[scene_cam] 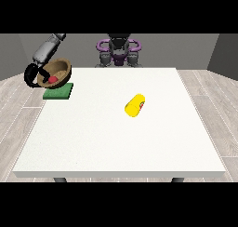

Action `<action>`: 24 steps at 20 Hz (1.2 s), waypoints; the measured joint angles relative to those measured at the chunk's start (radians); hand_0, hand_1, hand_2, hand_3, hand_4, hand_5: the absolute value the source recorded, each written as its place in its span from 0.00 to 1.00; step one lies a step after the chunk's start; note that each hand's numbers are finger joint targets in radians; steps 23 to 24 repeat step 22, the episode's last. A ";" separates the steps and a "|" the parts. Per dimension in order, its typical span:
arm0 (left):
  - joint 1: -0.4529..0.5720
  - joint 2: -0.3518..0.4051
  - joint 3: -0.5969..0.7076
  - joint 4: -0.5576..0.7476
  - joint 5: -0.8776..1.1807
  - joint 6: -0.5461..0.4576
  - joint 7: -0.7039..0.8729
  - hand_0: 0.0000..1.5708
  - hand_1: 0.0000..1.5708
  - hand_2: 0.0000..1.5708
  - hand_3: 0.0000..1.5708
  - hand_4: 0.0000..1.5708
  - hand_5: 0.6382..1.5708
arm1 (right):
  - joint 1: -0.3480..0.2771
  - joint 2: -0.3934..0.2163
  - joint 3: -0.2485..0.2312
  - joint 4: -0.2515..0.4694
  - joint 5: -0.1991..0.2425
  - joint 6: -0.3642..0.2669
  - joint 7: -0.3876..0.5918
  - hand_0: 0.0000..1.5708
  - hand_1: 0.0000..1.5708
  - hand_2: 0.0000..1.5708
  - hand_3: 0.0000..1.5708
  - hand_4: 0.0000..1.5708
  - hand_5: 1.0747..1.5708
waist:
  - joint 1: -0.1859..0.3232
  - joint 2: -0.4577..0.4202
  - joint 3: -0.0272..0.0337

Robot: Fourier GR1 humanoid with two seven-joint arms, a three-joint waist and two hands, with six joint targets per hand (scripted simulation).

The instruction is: Pick the cup and pour the ball into the bowl, then pick the bowl and place it on the pad

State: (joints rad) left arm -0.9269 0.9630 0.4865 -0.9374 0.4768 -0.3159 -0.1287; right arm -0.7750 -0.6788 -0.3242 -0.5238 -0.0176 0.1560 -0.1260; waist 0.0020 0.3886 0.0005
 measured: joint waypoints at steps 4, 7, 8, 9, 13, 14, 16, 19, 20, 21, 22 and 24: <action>0.006 0.019 0.016 0.002 0.016 -0.017 -0.007 0.00 0.00 0.00 0.00 0.00 0.95 | 0.017 0.008 -0.026 0.031 -0.024 0.013 -0.022 1.00 1.00 1.00 0.89 0.65 0.99 | 0.003 0.017 0.0002; 0.008 0.034 0.026 -0.017 0.028 -0.017 0.006 0.00 0.00 0.00 0.00 0.00 0.94 | 0.022 -0.006 -0.068 0.080 -0.057 0.008 -0.004 0.98 0.98 0.97 0.81 0.00 0.99 | 0.009 0.034 0.0011; 0.005 0.045 0.033 -0.022 0.034 -0.016 0.012 0.00 0.00 0.00 0.00 0.00 0.94 | 0.019 -0.035 -0.083 0.089 -0.061 0.000 -0.003 0.77 0.77 0.81 0.79 0.00 0.98 | 0.009 0.044 0.0017; 0.004 0.046 0.033 -0.033 0.039 -0.013 0.021 0.00 0.00 0.00 0.00 0.00 0.94 | 0.016 -0.049 -0.093 0.099 -0.064 -0.016 -0.001 0.67 0.67 0.69 0.65 0.00 0.95 | 0.011 0.048 0.0014; 0.008 0.058 0.036 -0.061 0.050 -0.001 0.042 0.00 0.00 0.00 0.00 0.00 0.94 | 0.002 -0.078 -0.118 0.127 -0.077 -0.038 0.007 0.45 0.45 0.38 0.64 0.00 0.93 | 0.015 0.056 0.0013; 0.008 0.062 0.042 -0.058 0.053 -0.001 0.039 0.00 0.00 0.00 0.00 0.00 0.94 | -0.003 -0.089 -0.122 0.129 -0.080 -0.034 0.013 0.44 0.44 0.36 0.65 0.00 0.93 | 0.013 0.061 0.0012; 0.015 0.069 0.050 -0.067 0.064 -0.008 0.039 0.00 0.00 0.00 0.00 0.00 0.94 | -0.003 -0.106 -0.132 0.140 -0.086 -0.029 0.010 0.40 0.40 0.34 0.52 0.00 0.90 | 0.017 0.069 0.0009; 0.043 0.044 0.041 -0.096 0.066 0.006 0.040 0.00 0.00 0.00 0.00 0.00 0.94 | -0.010 -0.122 -0.138 0.150 -0.091 -0.022 0.020 0.21 0.21 0.25 0.33 0.00 0.84 | 0.022 0.055 0.0011; 0.047 0.044 0.041 -0.098 0.070 0.005 0.050 0.00 0.00 0.00 0.00 0.00 0.94 | -0.013 -0.133 -0.139 0.152 -0.092 -0.012 0.026 0.17 0.17 0.24 0.30 0.00 0.82 | 0.024 0.046 0.0010; 0.049 0.044 0.040 -0.096 0.071 0.005 0.051 0.00 0.00 0.00 0.00 0.00 0.94 | -0.023 -0.139 -0.142 0.151 -0.098 -0.003 0.035 0.13 0.13 0.19 0.28 0.00 0.81 | 0.021 0.040 0.0009; 0.052 0.043 0.037 -0.085 0.069 0.001 0.048 0.00 0.00 0.00 0.00 0.00 0.94 | -0.034 -0.155 -0.143 0.148 -0.102 0.009 0.061 0.09 0.09 0.18 0.24 0.00 0.79 | 0.016 0.028 0.0007; 0.052 0.043 0.037 -0.085 0.069 0.001 0.048 0.00 0.00 0.00 0.00 0.00 0.94 | -0.034 -0.155 -0.143 0.148 -0.102 0.009 0.061 0.09 0.09 0.18 0.24 0.00 0.79 | 0.016 0.028 0.0007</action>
